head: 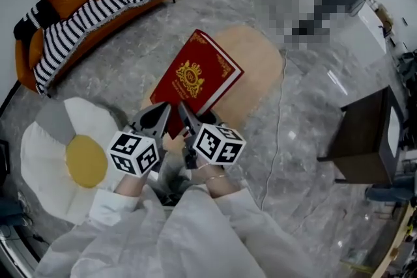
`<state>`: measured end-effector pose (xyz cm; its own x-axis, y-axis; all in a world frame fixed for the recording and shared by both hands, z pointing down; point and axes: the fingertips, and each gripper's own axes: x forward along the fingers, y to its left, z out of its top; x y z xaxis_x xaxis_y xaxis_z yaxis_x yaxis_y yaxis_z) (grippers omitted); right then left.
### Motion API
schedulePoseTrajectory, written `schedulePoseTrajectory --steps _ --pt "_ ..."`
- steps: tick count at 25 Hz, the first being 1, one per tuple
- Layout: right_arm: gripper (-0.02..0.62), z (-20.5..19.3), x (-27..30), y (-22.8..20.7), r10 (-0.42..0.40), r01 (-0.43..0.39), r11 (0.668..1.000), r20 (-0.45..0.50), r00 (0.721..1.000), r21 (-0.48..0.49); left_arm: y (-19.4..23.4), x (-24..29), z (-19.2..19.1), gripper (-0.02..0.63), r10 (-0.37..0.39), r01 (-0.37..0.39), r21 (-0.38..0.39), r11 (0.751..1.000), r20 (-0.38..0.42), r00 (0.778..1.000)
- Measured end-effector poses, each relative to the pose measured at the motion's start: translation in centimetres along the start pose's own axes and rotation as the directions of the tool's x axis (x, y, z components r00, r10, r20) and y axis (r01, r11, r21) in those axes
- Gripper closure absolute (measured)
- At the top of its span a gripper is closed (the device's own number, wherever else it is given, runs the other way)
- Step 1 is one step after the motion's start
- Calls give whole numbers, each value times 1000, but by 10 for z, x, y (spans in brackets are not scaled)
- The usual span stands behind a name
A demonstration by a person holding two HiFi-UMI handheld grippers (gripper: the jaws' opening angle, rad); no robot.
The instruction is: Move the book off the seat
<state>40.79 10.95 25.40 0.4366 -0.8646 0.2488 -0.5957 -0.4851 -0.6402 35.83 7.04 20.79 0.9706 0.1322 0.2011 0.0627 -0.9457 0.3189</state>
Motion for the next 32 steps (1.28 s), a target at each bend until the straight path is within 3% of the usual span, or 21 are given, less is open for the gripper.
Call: schedulePoseTrajectory --steps 19,32 --pt "344 12 -21 -18 -107 103 994 91 990 41 -15 21 0 600 -110 111 15 994 -59 992" --pt "345 1 -17 -27 -183 172 979 107 977 107 11 24 -6 600 -107 109 12 994 -125 986"
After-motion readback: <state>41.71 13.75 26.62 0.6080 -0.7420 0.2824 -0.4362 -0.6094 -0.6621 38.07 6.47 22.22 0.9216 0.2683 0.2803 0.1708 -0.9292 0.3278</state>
